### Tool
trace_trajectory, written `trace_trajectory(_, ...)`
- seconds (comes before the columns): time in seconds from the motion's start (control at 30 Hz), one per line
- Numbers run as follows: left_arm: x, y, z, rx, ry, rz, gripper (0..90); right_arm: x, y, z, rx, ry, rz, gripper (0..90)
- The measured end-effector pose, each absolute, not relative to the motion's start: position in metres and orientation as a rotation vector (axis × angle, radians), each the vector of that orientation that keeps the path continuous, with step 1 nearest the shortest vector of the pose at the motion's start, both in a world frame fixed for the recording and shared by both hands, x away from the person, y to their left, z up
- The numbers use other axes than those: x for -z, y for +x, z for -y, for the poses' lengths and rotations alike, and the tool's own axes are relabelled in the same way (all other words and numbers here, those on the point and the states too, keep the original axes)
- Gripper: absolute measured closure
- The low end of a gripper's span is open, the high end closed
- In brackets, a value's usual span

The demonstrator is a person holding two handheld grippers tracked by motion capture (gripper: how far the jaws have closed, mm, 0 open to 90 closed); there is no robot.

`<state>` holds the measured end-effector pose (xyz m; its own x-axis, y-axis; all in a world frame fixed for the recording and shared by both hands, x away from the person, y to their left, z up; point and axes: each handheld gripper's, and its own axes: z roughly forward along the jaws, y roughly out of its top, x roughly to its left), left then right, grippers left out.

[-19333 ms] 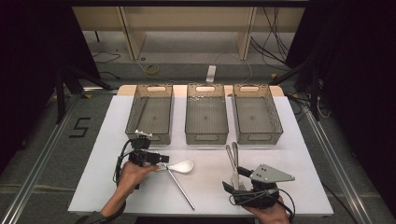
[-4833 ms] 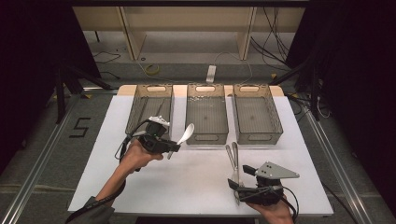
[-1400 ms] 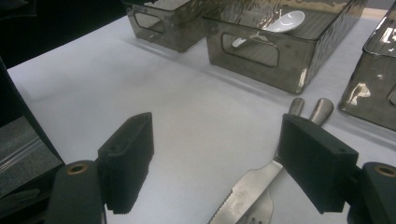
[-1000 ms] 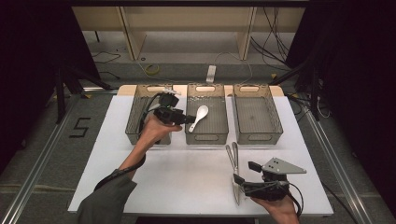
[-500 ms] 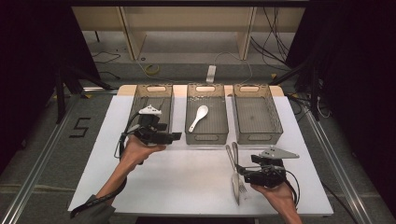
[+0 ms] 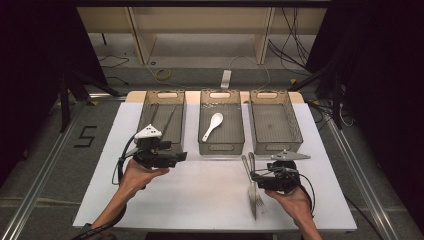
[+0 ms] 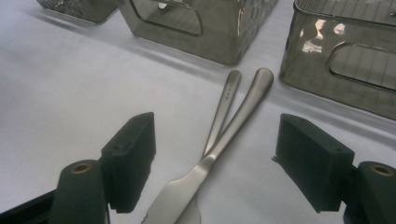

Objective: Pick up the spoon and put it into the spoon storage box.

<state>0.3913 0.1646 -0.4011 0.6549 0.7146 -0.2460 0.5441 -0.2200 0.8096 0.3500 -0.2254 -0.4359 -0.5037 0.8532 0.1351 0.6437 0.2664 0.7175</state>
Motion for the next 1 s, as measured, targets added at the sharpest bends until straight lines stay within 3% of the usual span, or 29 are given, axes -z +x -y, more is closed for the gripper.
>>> trace_trajectory(1.0, 0.415, 0.358, -0.18, -0.306, 1.889, -0.904, 15.5, 0.446, 0.375, 0.22, -0.917, 1.463, -2.381, 29.2)
